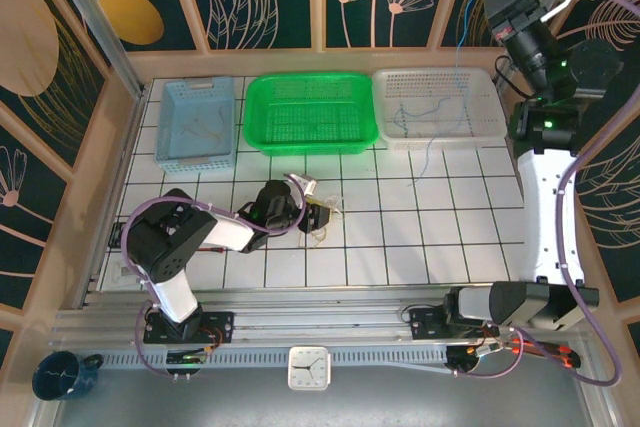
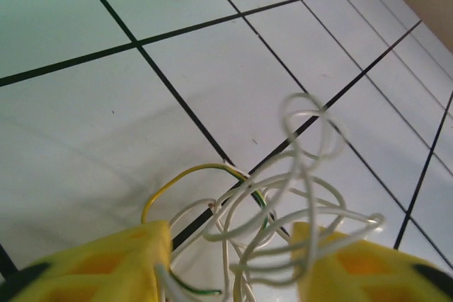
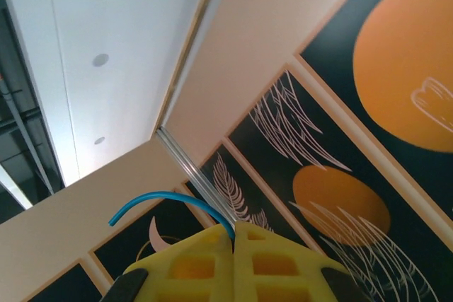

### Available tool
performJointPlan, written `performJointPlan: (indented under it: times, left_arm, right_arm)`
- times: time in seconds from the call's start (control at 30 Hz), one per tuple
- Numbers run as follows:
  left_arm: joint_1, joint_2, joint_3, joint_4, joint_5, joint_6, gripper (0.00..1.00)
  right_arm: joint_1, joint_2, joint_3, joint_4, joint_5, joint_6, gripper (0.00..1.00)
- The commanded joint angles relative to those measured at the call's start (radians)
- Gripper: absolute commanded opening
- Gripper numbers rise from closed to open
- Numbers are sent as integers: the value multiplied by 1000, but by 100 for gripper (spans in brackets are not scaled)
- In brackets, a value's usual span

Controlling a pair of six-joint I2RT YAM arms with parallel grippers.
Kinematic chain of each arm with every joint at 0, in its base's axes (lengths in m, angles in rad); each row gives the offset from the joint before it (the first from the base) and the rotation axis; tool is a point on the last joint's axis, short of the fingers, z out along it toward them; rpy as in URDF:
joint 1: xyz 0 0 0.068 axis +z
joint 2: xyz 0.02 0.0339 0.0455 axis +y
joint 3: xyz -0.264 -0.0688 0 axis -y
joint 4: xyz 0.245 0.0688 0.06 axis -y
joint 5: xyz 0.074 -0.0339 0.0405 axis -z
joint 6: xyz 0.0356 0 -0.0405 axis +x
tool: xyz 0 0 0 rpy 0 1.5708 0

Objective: Untangle the cables

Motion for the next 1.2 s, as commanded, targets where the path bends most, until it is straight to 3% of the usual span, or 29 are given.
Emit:
performJointPlan:
  times: [0.0, 0.13, 0.3, 0.73, 1.0, 1.17]
  left_arm:
    - [-2, -55, 5, 12, 19, -11, 59]
    - [-2, -97, 7, 6, 25, -14, 71]
    - [-1, -137, 17, -13, 10, -19, 98]
    - [-2, -280, 30, -79, -140, -59, 99]
    - [-2, -364, 63, -148, -223, -65, 99]
    - [-1, -393, 99, -199, -244, -44, 99]
  right_arm:
    - [0, -68, -43, 62, -26, -17, 0]
    - [15, -79, -78, 67, -26, -25, 0]
    - [67, -52, -58, 51, -8, -58, 0]
    - [193, 113, 97, 49, 51, -114, 0]
    - [195, 230, 218, -15, 133, -214, 0]
    - [157, 363, 428, -113, 196, -300, 0]
